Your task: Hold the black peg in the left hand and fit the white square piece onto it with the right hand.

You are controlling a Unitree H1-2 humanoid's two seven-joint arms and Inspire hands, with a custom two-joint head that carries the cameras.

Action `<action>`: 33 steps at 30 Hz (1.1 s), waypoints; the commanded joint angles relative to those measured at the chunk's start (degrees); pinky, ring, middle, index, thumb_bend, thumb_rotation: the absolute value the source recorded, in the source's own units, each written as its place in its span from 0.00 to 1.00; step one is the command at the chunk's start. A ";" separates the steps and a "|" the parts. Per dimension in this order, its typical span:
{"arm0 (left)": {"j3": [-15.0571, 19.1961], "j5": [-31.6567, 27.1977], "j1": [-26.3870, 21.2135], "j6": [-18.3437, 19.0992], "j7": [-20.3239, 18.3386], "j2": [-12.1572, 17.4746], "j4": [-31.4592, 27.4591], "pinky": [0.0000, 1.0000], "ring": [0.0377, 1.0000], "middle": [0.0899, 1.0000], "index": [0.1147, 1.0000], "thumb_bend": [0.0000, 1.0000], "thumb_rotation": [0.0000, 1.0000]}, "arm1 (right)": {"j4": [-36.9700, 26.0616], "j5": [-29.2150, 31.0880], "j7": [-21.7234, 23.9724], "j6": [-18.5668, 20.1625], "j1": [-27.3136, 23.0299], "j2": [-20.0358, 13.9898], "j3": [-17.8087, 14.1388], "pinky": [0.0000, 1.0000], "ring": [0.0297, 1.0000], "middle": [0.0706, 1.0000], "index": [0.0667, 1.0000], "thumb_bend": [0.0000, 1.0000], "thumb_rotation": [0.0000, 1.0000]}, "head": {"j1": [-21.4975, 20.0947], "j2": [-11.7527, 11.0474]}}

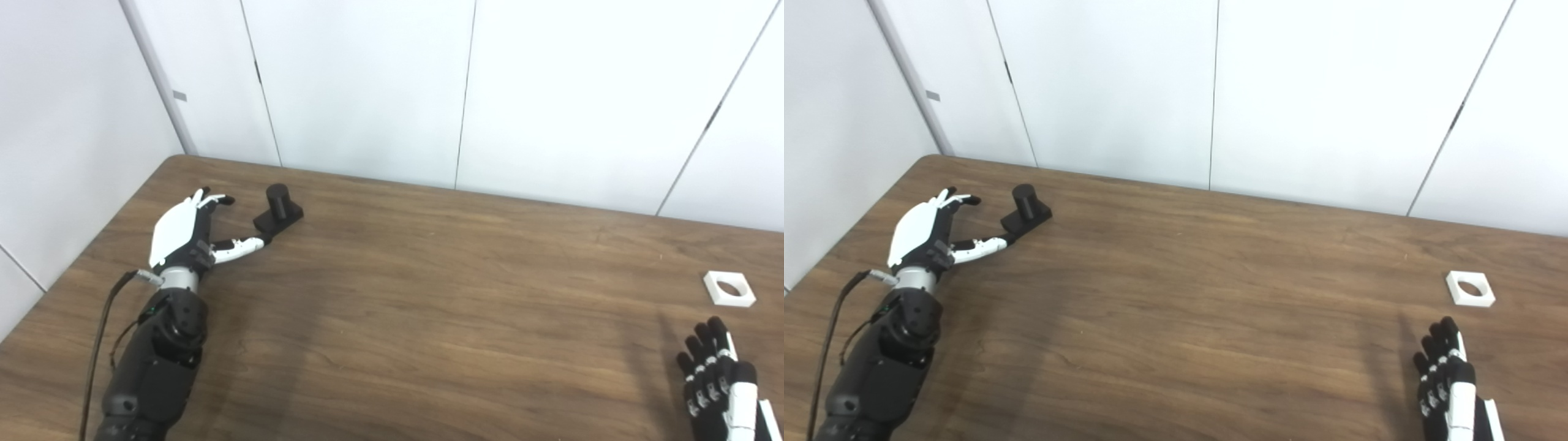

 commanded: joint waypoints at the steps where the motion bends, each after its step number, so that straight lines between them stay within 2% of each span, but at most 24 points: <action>1: -0.75 0.61 -3.64 -0.53 1.45 2.61 0.71 1.00 1.00 0.98 0.80 0.92 0.44 | 0.56 -0.36 -0.52 -0.86 2.25 0.45 0.35 1.00 1.00 1.00 1.00 0.54 1.00 | -0.07 0.11; 4: -2.20 1.00 -5.21 0.43 1.35 2.96 3.11 1.00 1.00 0.97 0.80 0.94 0.47 | 0.18 -0.51 -0.65 -0.89 2.44 0.58 0.40 1.00 1.00 1.00 1.00 0.54 1.00 | -0.17 0.23; 10: -3.47 -1.00 -7.97 2.97 -0.24 2.59 6.07 1.00 1.00 0.97 0.80 0.95 0.47 | -0.39 -0.85 -1.00 -0.74 2.72 0.65 0.57 1.00 1.00 0.99 1.00 0.55 1.00 | -0.26 0.48; 24: -8.59 -0.16 -12.44 5.34 -0.18 3.81 12.79 1.00 1.00 0.97 0.79 0.93 0.46 | -1.71 -0.64 -1.39 0.29 3.06 0.52 0.99 1.00 1.00 1.00 1.00 0.54 1.00 | -0.65 0.74; 33: -9.94 -0.83 -13.85 4.11 1.13 3.93 15.64 1.00 1.00 0.96 0.76 0.92 0.43 | -2.41 -0.36 -1.69 0.70 3.32 0.73 0.98 1.00 1.00 1.00 1.00 0.51 1.00 | -0.84 0.88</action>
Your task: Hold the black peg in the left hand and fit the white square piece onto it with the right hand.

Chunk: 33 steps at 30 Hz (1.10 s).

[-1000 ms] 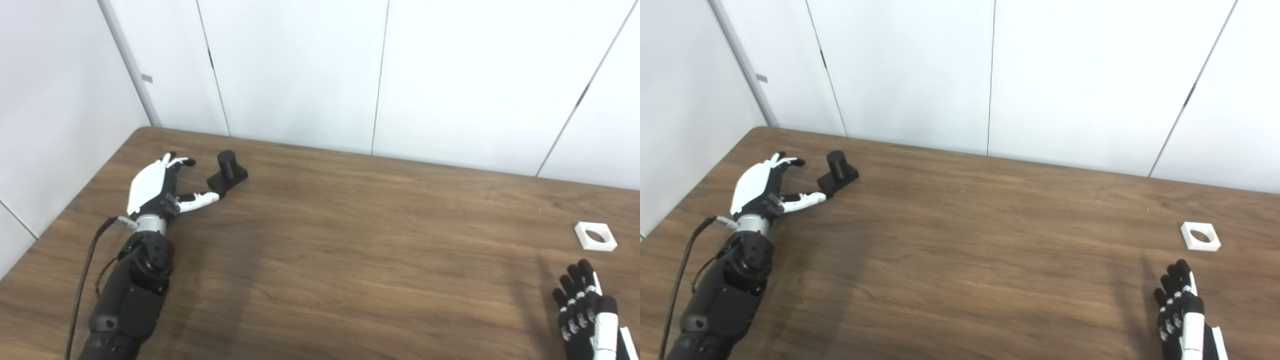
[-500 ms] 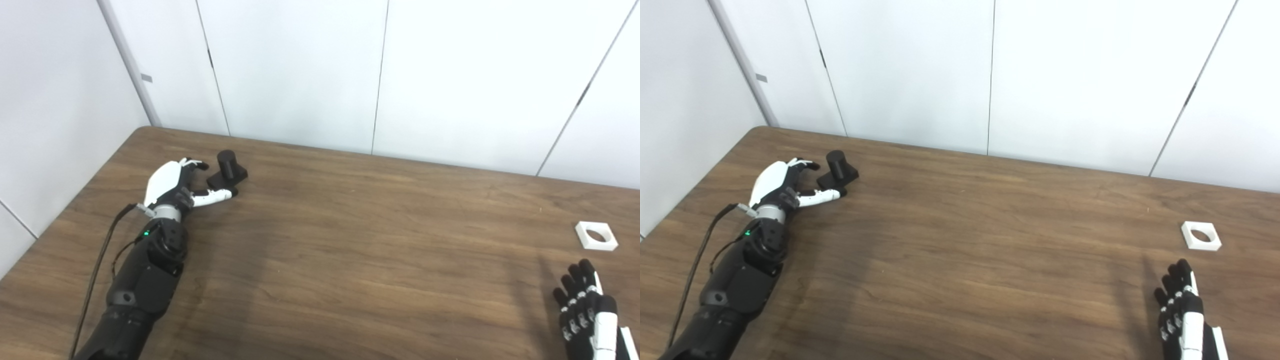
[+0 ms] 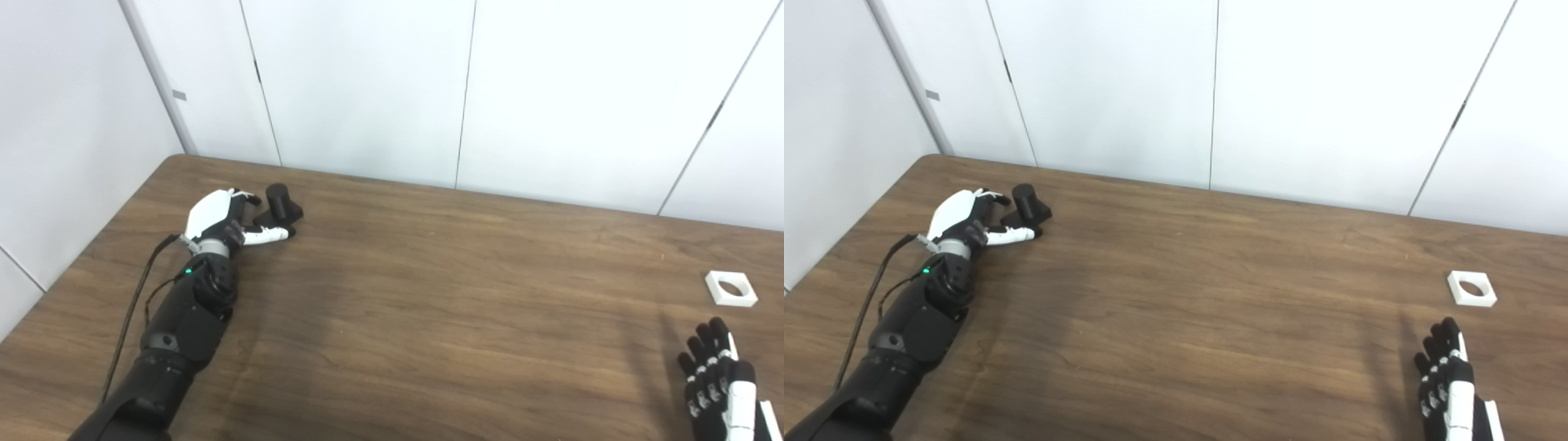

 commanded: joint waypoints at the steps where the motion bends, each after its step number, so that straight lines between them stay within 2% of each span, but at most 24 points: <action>1: -0.16 0.47 -2.59 -0.89 1.43 2.10 0.02 1.00 1.00 0.96 0.76 0.91 0.43 | -1.37 0.19 -0.36 0.31 2.81 0.62 0.31 1.00 1.00 1.00 1.00 0.51 1.00 | -0.07 0.11; 8: -0.59 0.21 -2.37 -1.52 2.39 2.35 0.90 1.00 1.00 0.94 0.71 0.88 0.40 | -2.02 0.05 -0.48 0.65 2.97 0.49 0.52 1.00 1.00 1.00 1.00 0.51 1.00 | -0.07 0.11; 13: -0.75 -0.04 -2.46 -1.81 2.52 2.60 1.36 1.00 0.99 0.90 0.62 0.85 0.34 | -2.32 0.17 -0.44 0.95 3.03 0.34 0.56 1.00 1.00 1.00 1.00 0.50 1.00 | -0.44 0.53; 17: -1.36 -0.05 -2.30 -3.15 2.96 3.03 1.77 1.00 0.97 0.84 0.54 0.81 0.25 | -2.71 -0.09 -0.70 1.13 3.07 0.50 0.61 1.00 1.00 1.00 1.00 0.49 1.00 | -0.59 0.73; 18: -1.53 -0.13 -2.25 -3.68 2.95 3.14 2.00 1.00 0.96 0.82 0.47 0.64 0.15 | -2.82 -0.14 -0.79 1.21 3.07 0.54 0.62 1.00 1.00 1.00 1.00 0.48 1.00 | -0.59 0.73; 19: -1.65 -0.22 -2.13 -4.10 2.90 3.23 2.00 1.00 0.95 0.80 0.45 0.58 0.11 | -2.90 -0.27 -0.85 1.18 3.07 0.53 0.68 1.00 1.00 1.00 1.00 0.48 1.00 | -0.65 0.82; 21: -2.09 -0.14 -1.96 -4.37 2.68 3.43 1.84 1.00 0.93 0.77 0.43 0.54 0.07 | -2.86 -0.40 -0.92 0.94 3.03 0.50 0.74 1.00 1.00 1.00 1.00 0.47 1.00 | -0.71 0.88; 33: -3.43 -0.72 -1.03 -7.04 1.34 3.62 0.02 1.00 0.91 0.77 0.42 0.52 0.06 | -2.87 -0.95 -1.59 0.78 2.80 0.65 0.84 1.00 1.00 0.99 1.00 0.49 1.00 | -1.28 1.03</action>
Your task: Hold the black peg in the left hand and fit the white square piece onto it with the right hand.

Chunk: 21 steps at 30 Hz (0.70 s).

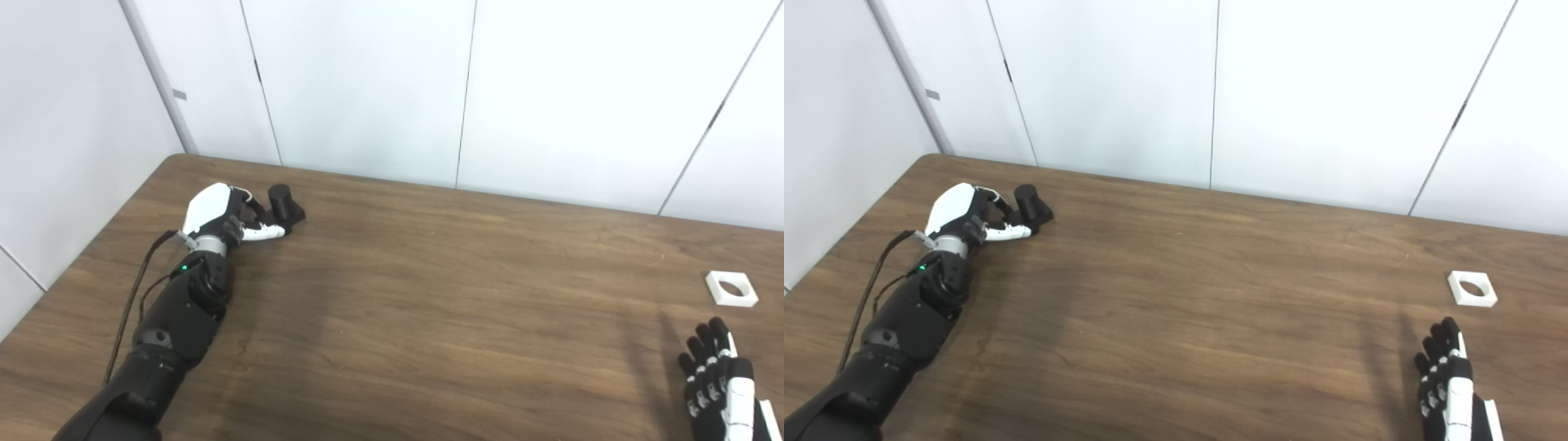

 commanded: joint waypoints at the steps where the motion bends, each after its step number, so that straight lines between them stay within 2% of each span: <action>1: -1.02 0.74 -0.66 -1.99 -0.18 1.65 -1.97 1.00 0.91 0.77 0.42 0.52 0.06 | -1.58 -0.44 -0.15 -0.93 2.61 0.53 0.37 1.00 1.00 0.99 1.00 0.49 1.00 | 0.00 0.08; 11: -1.67 0.71 2.09 -2.85 -2.56 2.33 -7.95 1.00 0.92 0.77 0.42 0.52 0.06 | -1.61 -0.01 -0.08 -0.31 2.45 0.63 0.50 1.00 1.00 1.00 1.00 0.51 1.00 | -0.63 0.16; 17: -1.03 -0.01 4.23 -3.51 -3.78 1.65 -12.35 1.00 0.91 0.77 0.42 0.51 0.05 | -0.94 -1.06 -0.45 -0.66 2.09 0.59 0.78 1.00 1.00 0.99 1.00 0.49 1.00 | -1.31 0.32; 21: -1.24 0.08 6.00 -3.83 -4.78 1.28 -16.05 1.00 0.92 0.77 0.42 0.51 0.05 | -0.71 -0.88 -0.66 -0.70 1.84 0.92 0.86 1.00 1.00 0.99 1.00 0.51 1.00 | -2.19 0.53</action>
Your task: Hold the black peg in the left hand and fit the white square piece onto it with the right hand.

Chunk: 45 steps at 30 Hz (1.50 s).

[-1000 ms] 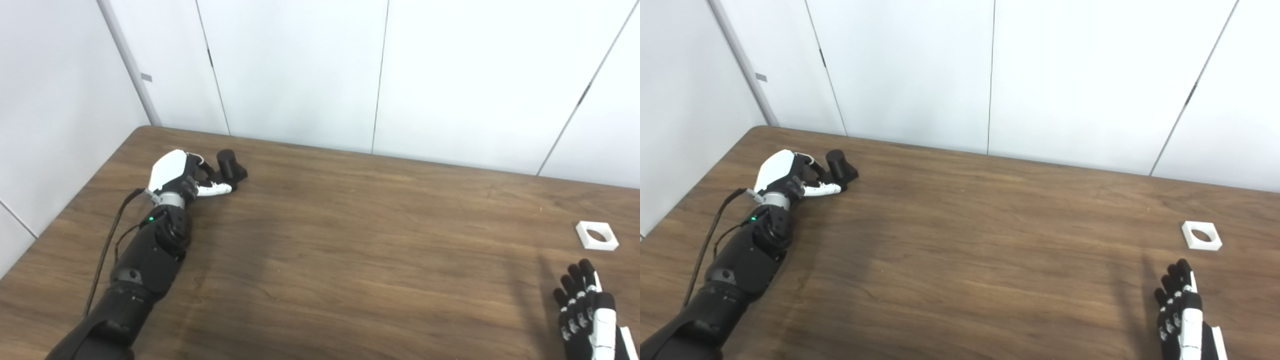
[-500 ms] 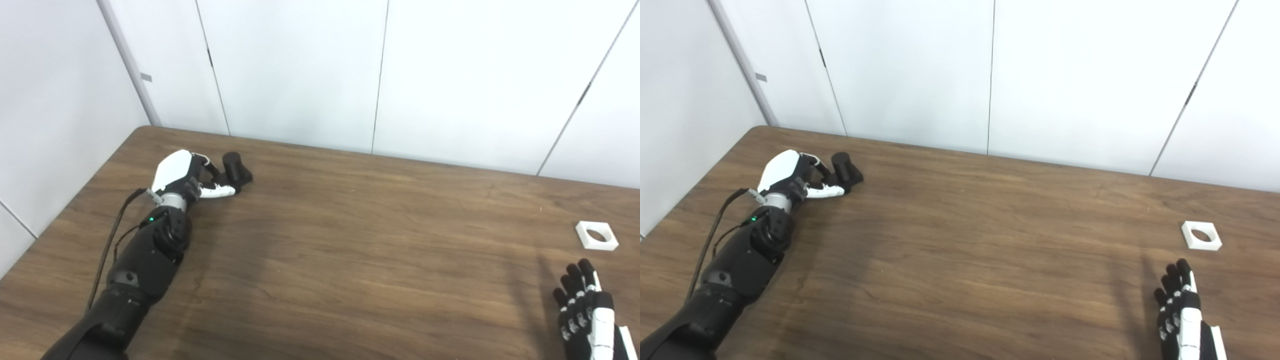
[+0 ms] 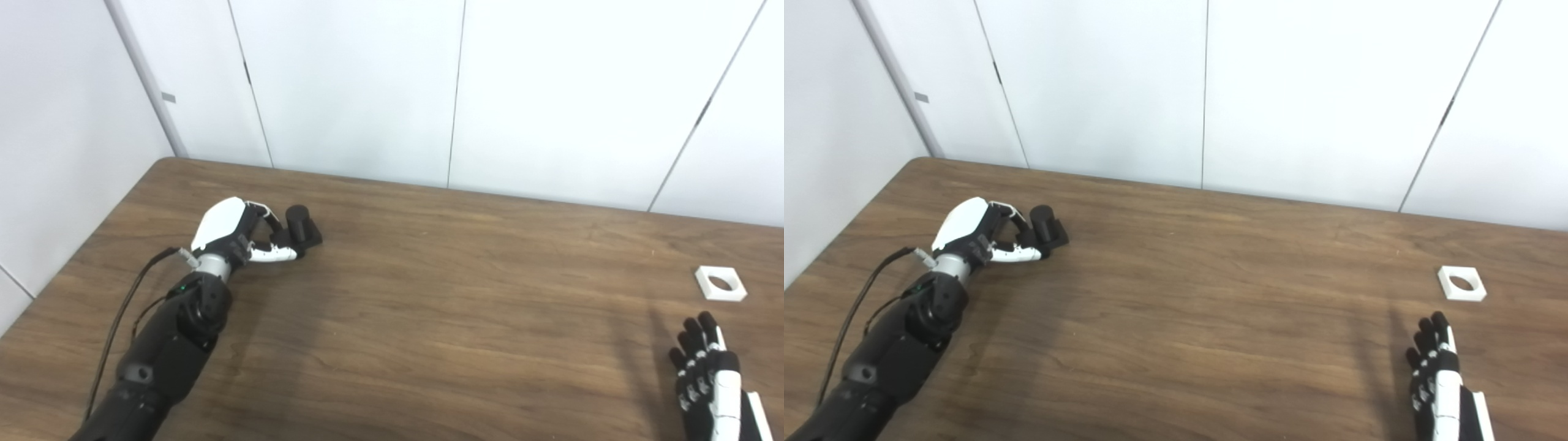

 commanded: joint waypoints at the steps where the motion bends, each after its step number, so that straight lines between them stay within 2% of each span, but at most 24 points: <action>1: 0.12 0.24 -0.76 -1.83 0.22 0.83 -3.22 1.00 0.92 0.78 0.42 0.51 0.05 | -0.64 0.14 -0.06 -0.81 1.90 0.87 0.42 1.00 1.00 0.99 1.00 0.52 1.00 | -0.35 0.04; 4: -0.39 0.52 0.59 -2.61 -0.83 0.80 -5.86 1.00 0.92 0.78 0.42 0.51 0.05 | -0.44 -0.27 -0.20 -1.05 1.70 0.93 0.68 1.00 1.00 0.98 1.00 0.48 1.00 | -1.03 0.21; 12: -3.24 3.07 4.96 1.71 -7.35 -1.25 -19.06 1.00 0.91 0.79 0.42 0.51 0.05 | 0.20 -0.09 0.62 -1.77 1.30 0.55 1.81 1.00 1.00 0.99 1.00 0.45 1.00 | -2.55 1.38; 16: -4.80 4.71 7.51 0.72 -8.55 -2.47 -23.24 1.00 0.92 0.79 0.42 0.51 0.05 | -0.19 -0.89 0.26 -1.46 1.22 0.76 2.48 1.00 1.00 0.98 1.00 0.45 1.00 | -3.40 2.21; 22: -5.96 6.99 10.78 -2.50 -7.82 -4.48 -26.17 1.00 0.91 0.78 0.42 0.52 0.05 | -0.80 -1.14 -0.41 -0.65 1.10 1.26 2.98 1.00 0.99 0.97 1.00 0.49 1.00 | -4.48 3.29; 31: -10.36 13.46 14.06 -2.84 -9.73 -8.34 -31.18 1.00 0.91 0.77 0.42 0.52 0.05 | -2.06 -2.06 -1.17 0.72 0.66 1.29 3.89 1.00 0.99 0.97 1.00 0.52 1.00 | -6.28 4.81; 39: -14.23 16.88 15.66 -4.45 -9.92 -11.55 -31.55 1.00 0.91 0.77 0.42 0.52 0.05 | -3.67 -1.87 -2.11 1.75 0.31 1.98 4.24 1.00 0.96 0.96 1.00 0.54 1.00 | -8.58 6.48; 45: -15.65 17.52 16.65 -5.55 -10.48 -12.94 -31.20 1.00 0.90 0.77 0.42 0.52 0.05 | -4.66 -2.63 -2.76 2.44 0.09 2.27 4.55 1.00 0.95 0.95 0.99 0.54 1.00 | -10.24 7.45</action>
